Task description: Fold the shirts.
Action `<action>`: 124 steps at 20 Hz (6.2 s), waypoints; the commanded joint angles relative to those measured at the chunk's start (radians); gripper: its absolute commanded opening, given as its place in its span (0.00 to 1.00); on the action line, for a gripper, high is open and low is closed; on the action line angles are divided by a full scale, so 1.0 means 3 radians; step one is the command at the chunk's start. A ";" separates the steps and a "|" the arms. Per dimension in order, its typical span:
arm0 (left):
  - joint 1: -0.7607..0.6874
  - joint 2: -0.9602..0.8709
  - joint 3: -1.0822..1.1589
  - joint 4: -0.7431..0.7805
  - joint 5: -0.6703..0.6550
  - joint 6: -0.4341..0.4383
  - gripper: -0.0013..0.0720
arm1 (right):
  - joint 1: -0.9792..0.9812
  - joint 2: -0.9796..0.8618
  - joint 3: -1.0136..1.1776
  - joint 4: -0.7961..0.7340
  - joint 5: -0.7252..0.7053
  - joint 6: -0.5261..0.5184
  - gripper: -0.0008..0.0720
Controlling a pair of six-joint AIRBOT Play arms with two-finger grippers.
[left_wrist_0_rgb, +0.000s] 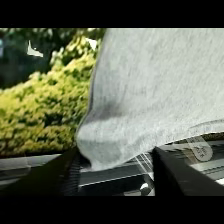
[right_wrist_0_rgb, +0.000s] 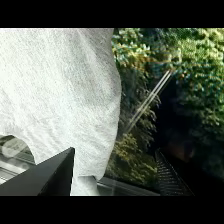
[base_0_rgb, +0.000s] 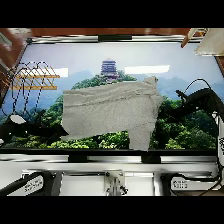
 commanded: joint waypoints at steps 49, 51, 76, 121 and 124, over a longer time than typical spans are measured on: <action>-0.0086 0.2289 0.2747 0.1110 -0.0242 0.0186 0.06 | 0.0746 0.2485 0.1694 -0.0799 0.0013 0.0256 0.09; -0.0086 0.2117 0.2232 0.1106 -0.0070 0.0189 0.06 | 0.0746 0.2167 0.1358 -0.0799 0.0347 0.0324 0.09; 0.0130 -0.0548 0.2192 0.0249 -0.0987 -0.0092 0.99 | 0.0324 0.0436 0.1328 -0.1006 0.0493 0.0675 0.77; -0.0163 0.0150 0.0230 -0.0309 0.0031 0.0404 0.06 | -0.0440 0.0393 -0.0354 -0.0201 -0.0061 0.0022 0.77; -0.0163 0.0150 0.0360 -0.0309 0.0029 0.0403 0.06 | -0.0440 0.0239 -0.0354 -0.0179 0.0149 0.0022 0.77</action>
